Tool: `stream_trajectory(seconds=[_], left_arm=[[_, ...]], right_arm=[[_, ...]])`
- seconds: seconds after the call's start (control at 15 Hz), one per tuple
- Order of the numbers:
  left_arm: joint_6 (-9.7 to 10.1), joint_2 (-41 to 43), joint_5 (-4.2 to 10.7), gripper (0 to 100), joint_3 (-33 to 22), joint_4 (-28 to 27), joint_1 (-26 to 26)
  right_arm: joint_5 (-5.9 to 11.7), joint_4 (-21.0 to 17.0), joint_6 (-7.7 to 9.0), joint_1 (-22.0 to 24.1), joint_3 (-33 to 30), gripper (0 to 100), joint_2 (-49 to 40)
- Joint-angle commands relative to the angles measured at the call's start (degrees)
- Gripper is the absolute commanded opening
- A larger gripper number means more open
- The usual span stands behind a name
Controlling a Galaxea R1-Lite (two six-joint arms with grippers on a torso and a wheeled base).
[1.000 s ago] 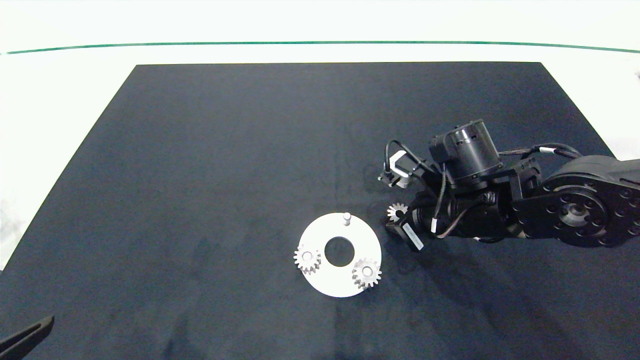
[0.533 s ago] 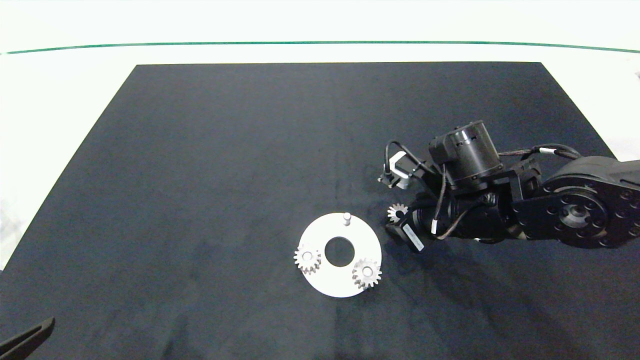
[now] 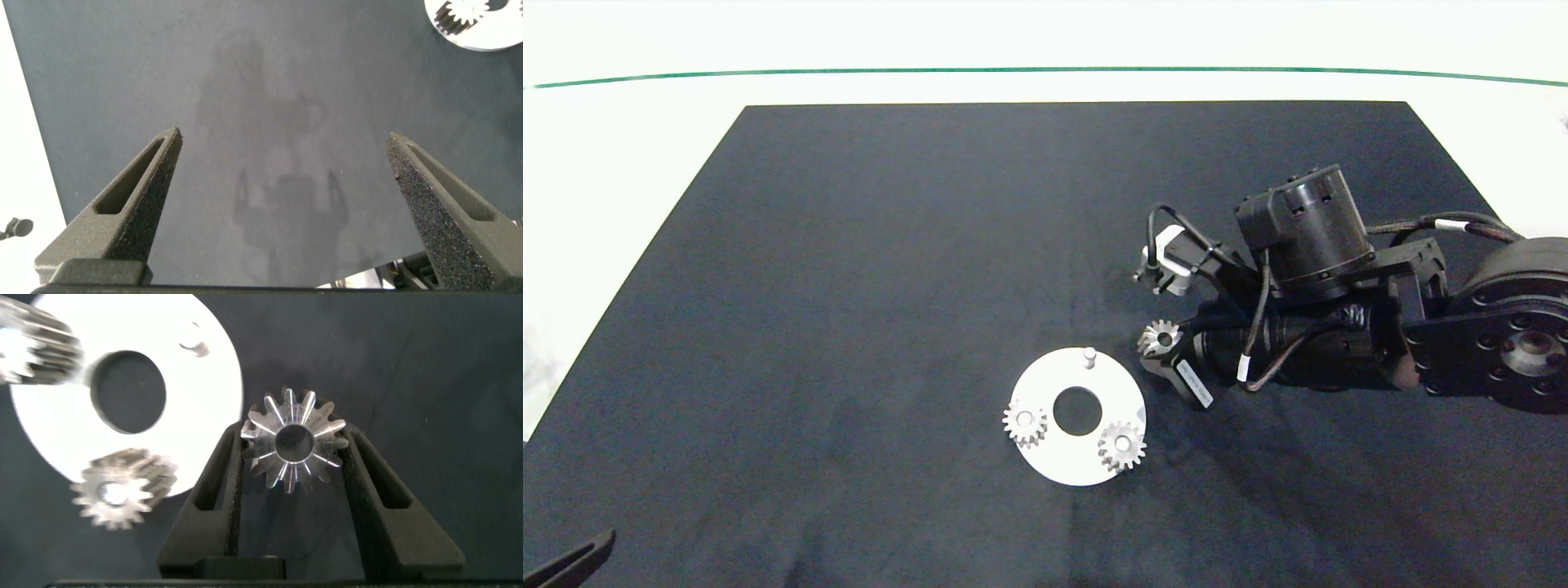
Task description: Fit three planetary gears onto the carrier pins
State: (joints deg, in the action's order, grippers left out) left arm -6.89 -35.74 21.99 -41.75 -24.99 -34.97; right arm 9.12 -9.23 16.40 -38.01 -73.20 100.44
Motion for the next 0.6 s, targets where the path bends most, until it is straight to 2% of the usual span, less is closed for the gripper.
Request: stream_trajectory(seconds=[0.07,0.2,0.6], left_arm=[[-0.06,0.5,0.16,100,0.36,-0.15,-0.01],[-0.06,0.94,0.16,100,0.71,-0.23,-0.01],[-0.06,1.2,0.16,100,0.71,-0.23,-0.01]], right_arm=[[0.11,-2.2,0.13,-0.93,-3.61,22,-0.16],[0.11,-3.96,0.04,-1.54,-4.93,22,0.11],[0.2,-3.96,-0.22,-3.74,-5.37,22,2.92]])
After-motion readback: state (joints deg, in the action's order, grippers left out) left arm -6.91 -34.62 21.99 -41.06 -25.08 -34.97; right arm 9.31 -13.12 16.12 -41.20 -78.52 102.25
